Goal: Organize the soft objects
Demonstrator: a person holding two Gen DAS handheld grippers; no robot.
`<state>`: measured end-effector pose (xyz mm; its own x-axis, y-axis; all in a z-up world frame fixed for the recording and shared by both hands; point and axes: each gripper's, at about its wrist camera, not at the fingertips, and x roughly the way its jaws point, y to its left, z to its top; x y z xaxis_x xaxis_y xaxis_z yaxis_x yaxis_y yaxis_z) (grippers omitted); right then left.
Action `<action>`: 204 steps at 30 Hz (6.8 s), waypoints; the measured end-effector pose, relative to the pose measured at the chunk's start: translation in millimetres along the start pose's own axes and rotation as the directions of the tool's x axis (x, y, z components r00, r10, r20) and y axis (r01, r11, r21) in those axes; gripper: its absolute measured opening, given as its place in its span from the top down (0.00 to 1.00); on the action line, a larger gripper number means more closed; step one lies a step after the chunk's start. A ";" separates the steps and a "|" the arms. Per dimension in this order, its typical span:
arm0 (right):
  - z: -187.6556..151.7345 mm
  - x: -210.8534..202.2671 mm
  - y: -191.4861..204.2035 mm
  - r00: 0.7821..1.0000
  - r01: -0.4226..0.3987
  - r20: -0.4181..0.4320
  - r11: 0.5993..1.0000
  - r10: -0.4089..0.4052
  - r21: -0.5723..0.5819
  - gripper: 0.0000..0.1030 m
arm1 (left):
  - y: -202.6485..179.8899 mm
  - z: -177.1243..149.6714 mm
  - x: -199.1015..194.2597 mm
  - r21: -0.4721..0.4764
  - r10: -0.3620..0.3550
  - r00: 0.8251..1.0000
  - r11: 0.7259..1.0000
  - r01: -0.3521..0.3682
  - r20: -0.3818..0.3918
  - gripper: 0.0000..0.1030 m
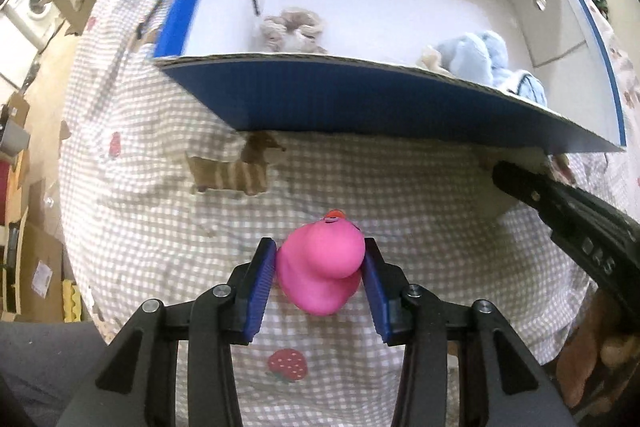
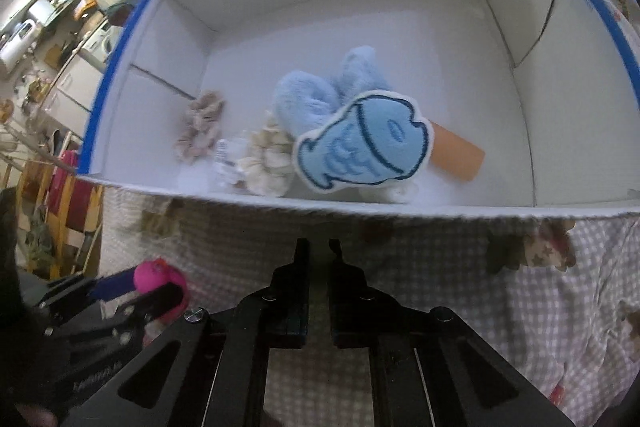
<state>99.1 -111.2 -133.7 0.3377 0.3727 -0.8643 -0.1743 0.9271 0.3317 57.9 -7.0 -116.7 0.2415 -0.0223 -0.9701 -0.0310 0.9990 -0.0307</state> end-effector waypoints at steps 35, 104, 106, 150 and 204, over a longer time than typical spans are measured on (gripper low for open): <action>11.6 -118.3 7.9 0.981 -0.035 0.188 0.997 0.049 -0.076 0.91 | 28.4 11.4 -102.1 -0.129 0.147 0.945 0.985 -0.113 0.292 0.62; 73.3 -37.5 -11.4 0.990 -0.019 0.140 0.998 0.026 -0.055 0.90 | -22.0 107.3 -38.4 0.051 0.058 0.945 0.996 -0.079 0.321 0.62; 72.2 -37.8 -14.3 0.990 -0.019 0.140 0.999 0.024 -0.043 0.90 | -23.8 107.0 -36.8 0.065 0.077 0.947 0.993 -0.103 0.313 0.62; 42.3 -163.7 -1.3 0.916 -0.015 0.399 0.999 0.029 -0.040 0.00 | 20.0 48.6 -140.3 -0.008 0.066 0.860 0.997 -0.072 0.506 0.14; 0.5 -129.1 -4.4 0.876 0.183 0.452 0.983 -0.170 0.014 0.00 | 22.8 0.6 -133.6 -0.065 0.077 0.823 0.997 -0.048 0.562 0.01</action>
<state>56.7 -163.3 -23.4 0.7434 0.1867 -0.6423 -0.0965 0.9802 0.1732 25.6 18.7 12.4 0.7419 0.0792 -0.6658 -0.1054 0.9944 0.0009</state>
